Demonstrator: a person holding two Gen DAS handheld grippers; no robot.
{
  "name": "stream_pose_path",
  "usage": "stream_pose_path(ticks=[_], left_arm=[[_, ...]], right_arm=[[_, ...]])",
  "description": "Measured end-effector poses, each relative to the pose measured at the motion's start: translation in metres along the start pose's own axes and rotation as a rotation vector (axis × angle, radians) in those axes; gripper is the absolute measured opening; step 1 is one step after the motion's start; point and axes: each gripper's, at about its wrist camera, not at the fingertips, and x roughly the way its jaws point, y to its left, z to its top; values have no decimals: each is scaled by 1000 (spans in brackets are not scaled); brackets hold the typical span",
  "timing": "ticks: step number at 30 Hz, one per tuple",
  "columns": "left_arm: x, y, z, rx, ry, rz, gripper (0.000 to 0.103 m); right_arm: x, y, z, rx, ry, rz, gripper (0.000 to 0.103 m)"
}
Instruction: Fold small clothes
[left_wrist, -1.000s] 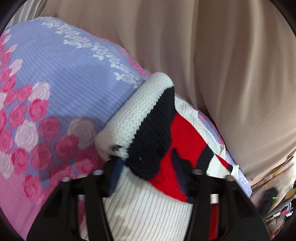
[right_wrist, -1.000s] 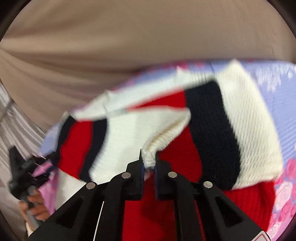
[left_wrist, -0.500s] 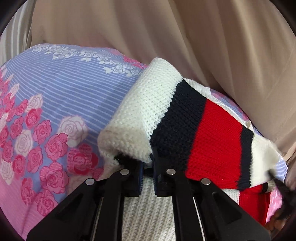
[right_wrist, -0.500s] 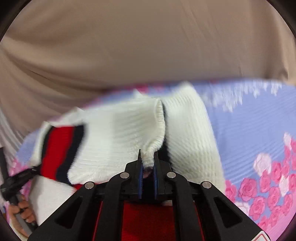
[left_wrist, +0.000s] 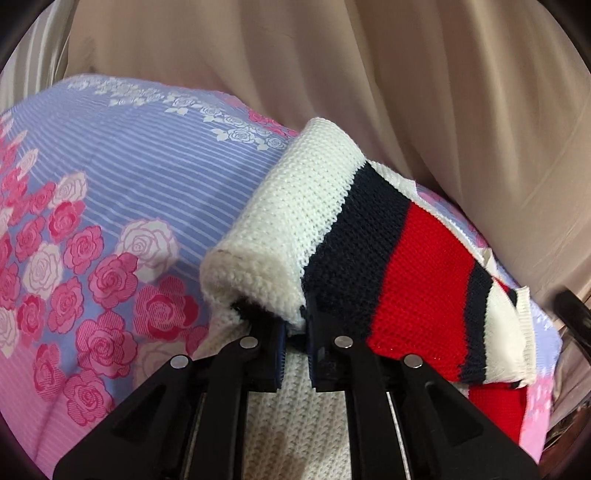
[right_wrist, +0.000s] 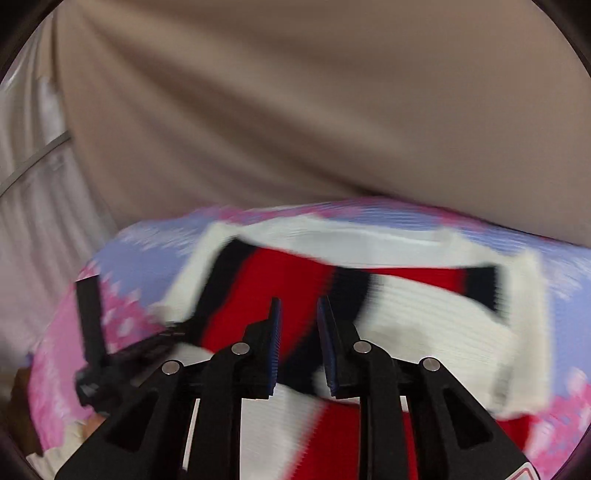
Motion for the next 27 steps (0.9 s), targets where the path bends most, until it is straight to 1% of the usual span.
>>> stream_pose_path(ticks=[1, 3, 4, 6, 7, 8, 9, 10, 12, 14, 15, 16, 17, 18, 19, 21, 22, 23, 24, 25, 26, 27], left_arm=[[-1, 4, 0, -17, 2, -16, 9], [-3, 13, 2, -35, 6, -37, 9], [-3, 15, 2, -36, 6, -38, 9], [-5, 17, 1, -33, 4, -35, 9], [-6, 17, 1, -31, 5, -33, 9], [-6, 18, 1, -30, 6, -31, 9], [-6, 19, 2, -31, 5, -31, 9], [-7, 19, 1, -27, 5, -29, 9], [-6, 16, 1, -26, 4, -26, 9], [-5, 20, 0, -44, 6, -39, 9], [-5, 23, 0, -57, 7, -47, 9], [-6, 25, 0, -70, 6, -54, 9], [-6, 26, 0, -76, 4, -56, 9], [-8, 24, 1, -77, 3, -55, 9], [-9, 24, 1, -77, 0, -50, 9], [-12, 26, 0, -76, -8, -44, 8], [-12, 27, 0, -80, -10, -46, 8], [-12, 28, 0, -83, -10, -50, 7], [-13, 30, -1, -86, -10, -53, 7], [-14, 32, -1, -91, -11, -56, 7], [-14, 32, -1, -91, -11, -56, 7], [-13, 33, -2, -90, -12, -54, 7]], right_arm=[[28, 15, 7, -36, 48, 7, 22], [74, 33, 15, -80, 123, -2, 22], [100, 38, 20, -90, 154, -21, 21], [135, 39, 29, -83, 177, -66, 20], [142, 37, 38, -72, 141, -59, 16], [143, 37, 47, -63, 107, -53, 15], [150, 32, 56, -43, 101, -68, 13], [162, 24, 65, 12, 119, -60, 10], [164, 16, 76, 71, 118, -33, 8], [148, 17, 84, 62, 75, -9, 16], [142, 19, 86, 43, 50, -6, 30], [134, 22, 89, 24, 23, -11, 64], [133, 20, 92, 16, 13, -8, 77], [129, 19, 90, 7, 13, -3, 81], [133, 21, 91, 3, 31, 9, 81], [152, 22, 94, -4, 80, 22, 80], [164, 23, 94, -21, 107, 10, 80], [171, 27, 90, -43, 132, -3, 77], [179, 33, 90, -70, 150, -7, 55], [184, 40, 90, -96, 160, -6, 14], [184, 45, 93, -104, 150, 2, 7], [179, 50, 98, -118, 111, -17, 7]])
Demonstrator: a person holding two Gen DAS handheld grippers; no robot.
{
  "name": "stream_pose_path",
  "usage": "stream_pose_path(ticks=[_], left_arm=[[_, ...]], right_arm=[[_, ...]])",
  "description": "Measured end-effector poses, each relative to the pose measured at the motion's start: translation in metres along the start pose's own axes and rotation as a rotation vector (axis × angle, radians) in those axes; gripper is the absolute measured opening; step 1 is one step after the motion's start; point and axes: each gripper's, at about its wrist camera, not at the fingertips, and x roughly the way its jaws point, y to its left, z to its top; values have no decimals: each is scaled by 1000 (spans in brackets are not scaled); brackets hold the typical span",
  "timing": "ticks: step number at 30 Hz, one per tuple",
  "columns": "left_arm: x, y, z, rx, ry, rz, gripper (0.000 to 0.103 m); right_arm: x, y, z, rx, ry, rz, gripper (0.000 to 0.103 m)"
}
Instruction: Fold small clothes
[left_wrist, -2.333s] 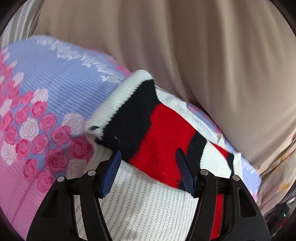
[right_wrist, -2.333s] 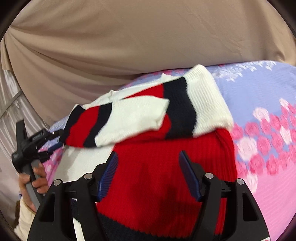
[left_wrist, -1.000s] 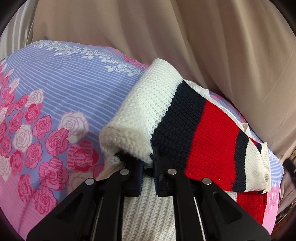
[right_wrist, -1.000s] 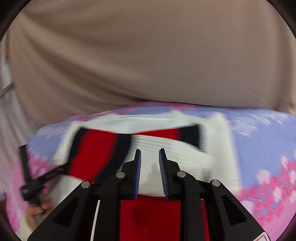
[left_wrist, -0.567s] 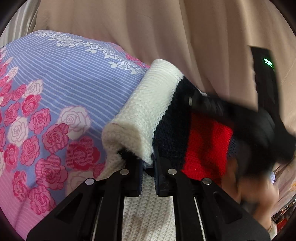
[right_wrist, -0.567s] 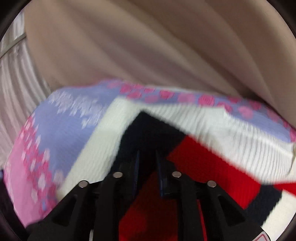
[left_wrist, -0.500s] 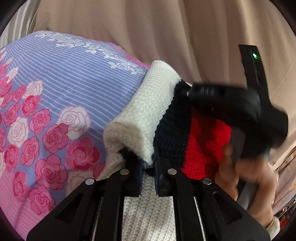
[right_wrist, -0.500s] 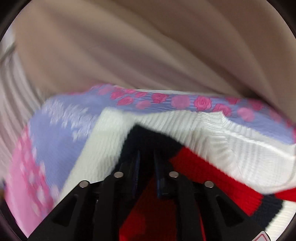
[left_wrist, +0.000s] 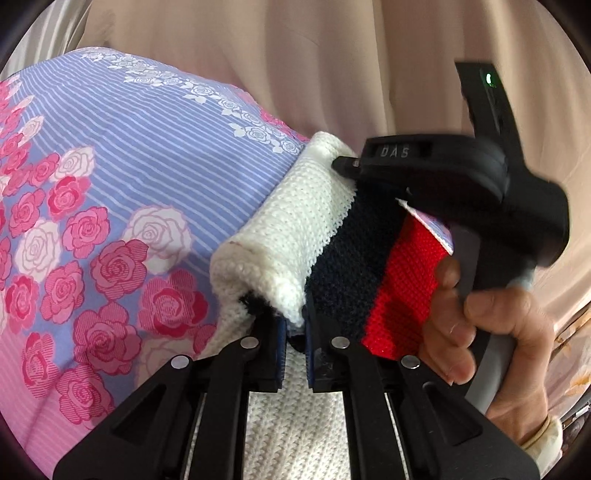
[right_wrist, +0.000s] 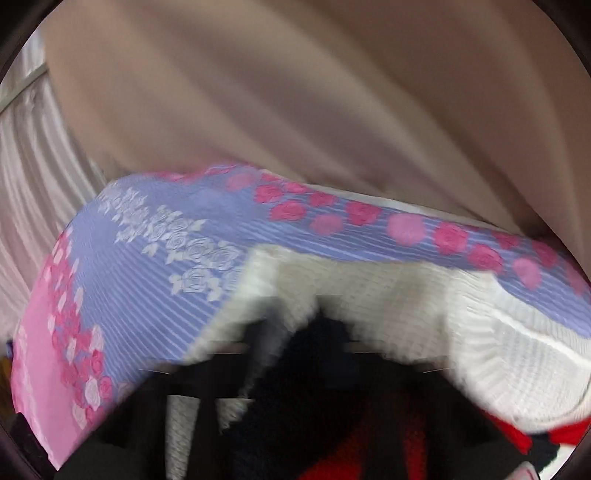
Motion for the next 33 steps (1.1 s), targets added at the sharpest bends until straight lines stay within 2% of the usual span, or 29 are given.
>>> stream_pose_path(ticks=[2, 4, 5, 7, 8, 12, 14, 16, 17, 18, 20, 22, 24, 27, 28, 29, 30, 31, 33], left_arm=[[-1, -1, 0, 7, -2, 5, 7], [-1, -5, 1, 14, -5, 15, 7], [-1, -7, 0, 17, -6, 19, 7], [0, -9, -1, 24, -5, 25, 7], [1, -10, -1, 26, -4, 22, 7], [1, -10, -2, 22, -2, 13, 7], [2, -11, -1, 28, -1, 16, 7], [4, -11, 0, 31, -1, 19, 7], [5, -12, 0, 30, -1, 20, 7], [6, -12, 0, 31, -2, 21, 7], [5, -13, -1, 34, -3, 24, 7], [6, -15, 0, 38, -5, 29, 7], [8, -18, 1, 46, -6, 35, 7], [8, -22, 0, 60, -9, 42, 7], [7, -23, -1, 63, -8, 41, 7], [8, -24, -1, 64, -8, 41, 7], [8, -25, -1, 66, -8, 40, 7], [8, -26, -1, 66, -9, 39, 7], [7, -27, -2, 64, -13, 40, 7]], right_arm=[[-15, 3, 12, -8, -80, -16, 7], [-14, -2, 20, 7, -113, -28, 6], [-2, -6, 20, 9, -89, -55, 6], [43, -12, 13, -14, 31, -133, 3], [52, -12, 10, -19, 44, -144, 4], [0, -21, 14, 77, -73, -38, 6], [-45, -29, 0, 69, -149, -39, 18], [-89, -47, -28, 82, -202, -64, 59], [-108, -58, -45, 86, -221, -79, 65], [-123, -69, -63, 91, -229, -108, 69], [-151, -101, -105, 118, -219, -228, 69], [-168, -136, -148, 193, -203, -312, 71], [-172, -173, -180, 318, -161, -306, 73], [-161, -199, -202, 420, -109, -259, 72], [-157, -201, -204, 423, -107, -247, 66], [-154, -198, -201, 414, -109, -245, 59], [-153, -195, -197, 404, -107, -227, 26], [-157, -190, -189, 400, -123, -200, 9], [-184, -179, -178, 366, -229, -228, 8]])
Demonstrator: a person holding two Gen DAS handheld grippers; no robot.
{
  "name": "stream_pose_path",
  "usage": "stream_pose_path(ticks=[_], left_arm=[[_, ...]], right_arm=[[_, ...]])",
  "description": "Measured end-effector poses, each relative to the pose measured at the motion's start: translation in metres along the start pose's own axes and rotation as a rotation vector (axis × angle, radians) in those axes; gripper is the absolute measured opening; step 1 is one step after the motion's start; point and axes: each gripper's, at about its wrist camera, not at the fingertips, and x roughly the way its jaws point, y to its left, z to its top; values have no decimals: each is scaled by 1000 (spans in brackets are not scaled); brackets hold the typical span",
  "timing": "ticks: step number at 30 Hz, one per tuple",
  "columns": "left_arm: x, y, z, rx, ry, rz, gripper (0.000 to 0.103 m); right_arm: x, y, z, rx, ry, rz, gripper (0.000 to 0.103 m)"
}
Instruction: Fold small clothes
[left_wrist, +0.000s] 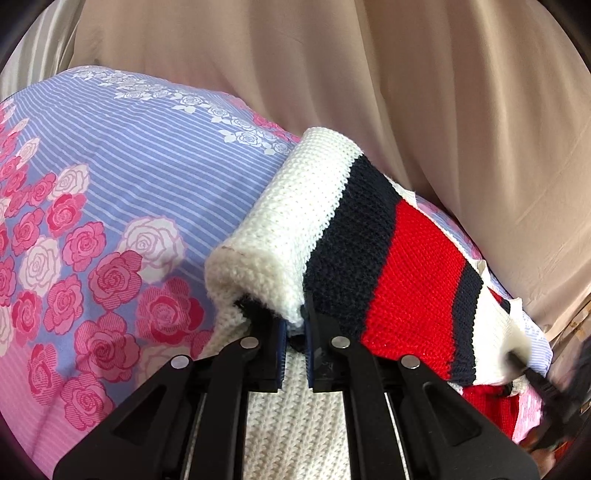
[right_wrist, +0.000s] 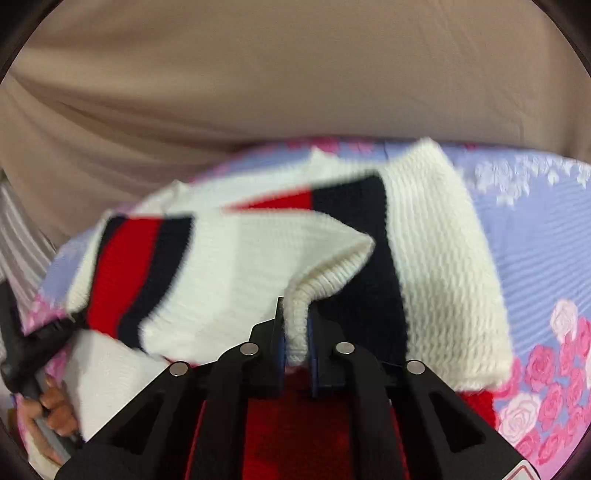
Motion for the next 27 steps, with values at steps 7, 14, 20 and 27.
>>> stream_pose_path(ticks=[7, 14, 20, 27], left_arm=[[4, -13, -3, 52, 2, 24, 7], [8, -19, -4, 46, 5, 24, 7], [7, -18, -3, 55, 5, 27, 7], [7, -16, -3, 56, 7, 19, 7]], right_arm=[[38, -31, -18, -3, 91, -118, 8], [0, -15, -11, 27, 44, -218, 27], [14, 76, 7, -105, 59, 103, 27], [103, 187, -4, -288, 198, 219, 27]])
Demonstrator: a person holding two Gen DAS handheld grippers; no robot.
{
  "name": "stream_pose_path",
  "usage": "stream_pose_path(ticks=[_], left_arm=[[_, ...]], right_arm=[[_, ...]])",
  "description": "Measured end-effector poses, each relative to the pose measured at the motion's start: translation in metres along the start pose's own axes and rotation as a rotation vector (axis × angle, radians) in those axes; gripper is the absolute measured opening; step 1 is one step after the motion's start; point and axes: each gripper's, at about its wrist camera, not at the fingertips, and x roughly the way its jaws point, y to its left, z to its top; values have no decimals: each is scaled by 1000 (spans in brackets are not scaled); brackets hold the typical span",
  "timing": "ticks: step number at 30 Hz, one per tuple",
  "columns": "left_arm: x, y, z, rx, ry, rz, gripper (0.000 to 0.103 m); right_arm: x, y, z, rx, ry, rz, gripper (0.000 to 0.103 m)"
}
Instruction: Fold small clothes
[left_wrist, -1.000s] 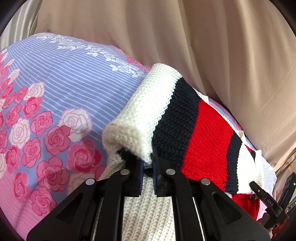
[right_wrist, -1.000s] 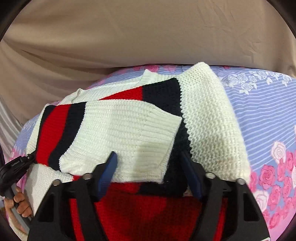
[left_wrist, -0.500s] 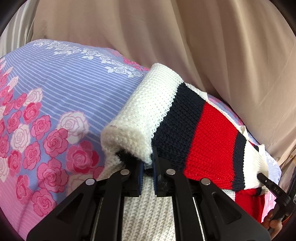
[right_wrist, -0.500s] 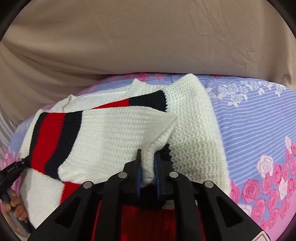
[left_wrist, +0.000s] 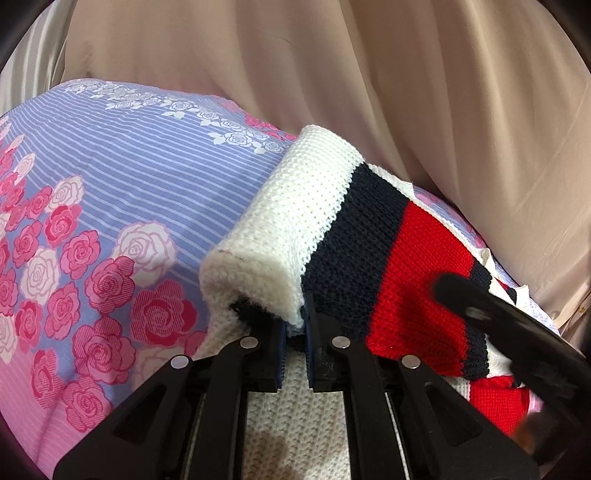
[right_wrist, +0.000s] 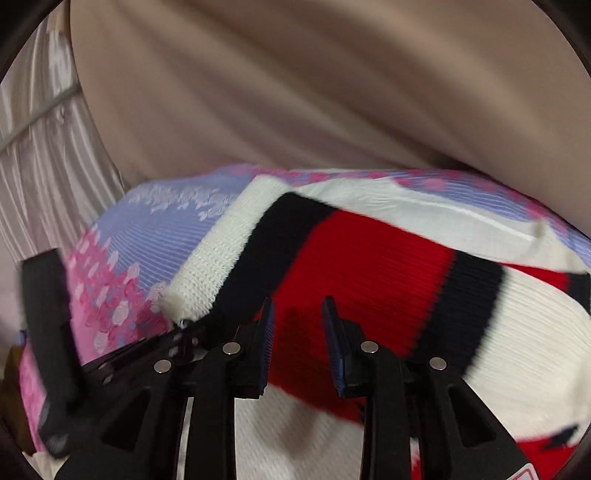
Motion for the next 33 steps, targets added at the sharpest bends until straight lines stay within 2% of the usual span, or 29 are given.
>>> stream_pose_path(ticks=[2, 3, 4, 8, 10, 12, 14, 16, 20, 21, 23, 24, 27, 28, 30, 31, 33], left_arm=[[0, 0, 0, 0, 1, 0, 7], [0, 0, 0, -1, 1, -2, 8], [0, 0, 1, -3, 1, -2, 8], [2, -2, 2, 5, 0, 7, 8], [3, -5, 2, 14, -2, 17, 8], [3, -5, 2, 15, -3, 19, 8], [3, -5, 3, 15, -3, 20, 8], [3, -5, 3, 20, -3, 23, 9], [4, -6, 3, 13, -2, 16, 9], [3, -6, 1, 12, -3, 14, 9], [2, -7, 1, 15, -3, 14, 9], [1, -8, 0, 20, -8, 19, 8], [-5, -10, 0, 34, -17, 30, 8], [-4, -11, -1, 38, -15, 31, 8], [-3, -15, -1, 49, -12, 34, 8], [-3, -16, -2, 55, -12, 35, 8], [-2, -18, -1, 59, -10, 39, 8]], right_arm=[[6, -15, 1, -7, 11, -63, 22], [2, -29, -1, 4, 5, -78, 17], [-10, -53, -5, 39, -17, -106, 16], [-63, -164, -30, 266, -89, -271, 15], [-100, -207, -53, 384, -113, -323, 14], [-135, -213, -73, 406, -153, -351, 27], [-158, -204, -92, 386, -170, -298, 34], [-163, -194, -108, 365, -161, -272, 64], [-145, -187, -124, 323, -86, -265, 66], [-139, -188, -123, 313, -78, -272, 63], [-138, -186, -118, 306, -84, -223, 27], [-150, -184, -115, 320, -117, -203, 9], [-187, -173, -117, 288, -248, -219, 8], [-184, -175, -117, 285, -239, -244, 8], [-150, -192, -123, 313, -113, -286, 8], [-133, -202, -129, 333, -72, -277, 8], [-149, -198, -129, 332, -134, -270, 8]])
